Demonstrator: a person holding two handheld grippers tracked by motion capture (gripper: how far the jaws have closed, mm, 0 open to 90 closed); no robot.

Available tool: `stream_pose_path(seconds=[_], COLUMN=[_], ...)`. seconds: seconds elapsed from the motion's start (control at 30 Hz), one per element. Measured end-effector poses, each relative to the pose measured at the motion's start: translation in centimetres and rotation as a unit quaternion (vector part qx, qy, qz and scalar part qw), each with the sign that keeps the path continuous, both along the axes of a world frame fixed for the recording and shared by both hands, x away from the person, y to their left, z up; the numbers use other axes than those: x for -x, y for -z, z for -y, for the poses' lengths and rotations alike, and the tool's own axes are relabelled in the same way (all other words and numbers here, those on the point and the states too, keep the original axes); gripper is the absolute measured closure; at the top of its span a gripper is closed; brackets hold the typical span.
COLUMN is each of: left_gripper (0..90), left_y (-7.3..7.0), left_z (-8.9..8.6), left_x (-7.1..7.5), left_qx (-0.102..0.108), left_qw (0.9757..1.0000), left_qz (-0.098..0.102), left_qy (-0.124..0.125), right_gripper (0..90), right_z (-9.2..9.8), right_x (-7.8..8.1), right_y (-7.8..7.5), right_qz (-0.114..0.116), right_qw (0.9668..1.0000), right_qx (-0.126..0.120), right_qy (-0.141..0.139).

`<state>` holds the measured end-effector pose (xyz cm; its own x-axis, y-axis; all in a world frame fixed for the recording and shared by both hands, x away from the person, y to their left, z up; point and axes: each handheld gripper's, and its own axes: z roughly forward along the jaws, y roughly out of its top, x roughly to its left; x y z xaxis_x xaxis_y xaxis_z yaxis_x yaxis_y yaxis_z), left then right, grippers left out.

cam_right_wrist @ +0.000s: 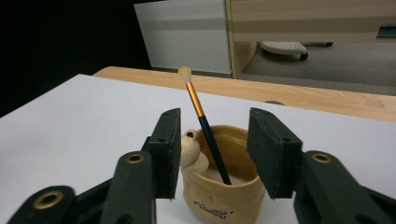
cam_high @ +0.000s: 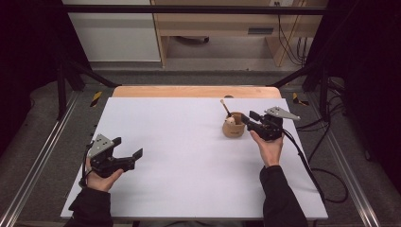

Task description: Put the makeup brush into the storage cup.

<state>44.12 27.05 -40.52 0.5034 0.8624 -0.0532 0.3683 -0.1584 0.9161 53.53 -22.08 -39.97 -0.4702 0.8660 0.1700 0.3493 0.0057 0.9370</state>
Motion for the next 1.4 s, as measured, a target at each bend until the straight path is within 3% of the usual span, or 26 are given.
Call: stream_pose_path(seconds=[0.23, 0.47, 0.7, 1.17, 1.4], left_gripper=[6.2, 6.2, 6.1, 6.1, 6.0], left_y=[0.0, 0.0, 0.0, 0.1, 0.1], left_z=[0.0, 0.1, 0.1, 0.1, 0.2], left_x=[0.0, 0.0, 0.1, 0.1, 0.2], left_qx=[0.0, 0.0, 0.0, -0.002, -0.003], left_qw=[1.0, 1.0, 1.0, 1.0, 1.0], left_qz=[0.001, 0.001, 0.001, 0.001, 0.003], left_qy=[0.0, 0.0, 0.0, 0.001, 0.003], right_gripper=[38.7, 26.6, 23.1, 8.5, 6.5], right_z=[0.0, 0.0, 0.0, -0.1, 0.0], right_x=[1.3, 2.8, 3.9, 6.2, 7.3], right_y=[-0.6, -1.1, -1.4, -1.3, -1.1], right_qz=[0.002, 0.002, 0.008, 0.009, 0.014], right_qw=[0.9998, 0.9995, 0.9991, 0.9977, 0.9967], right_qx=[-0.002, 0.012, 0.011, 0.037, 0.039], right_qy=[-0.02, -0.028, -0.041, -0.056, -0.071])
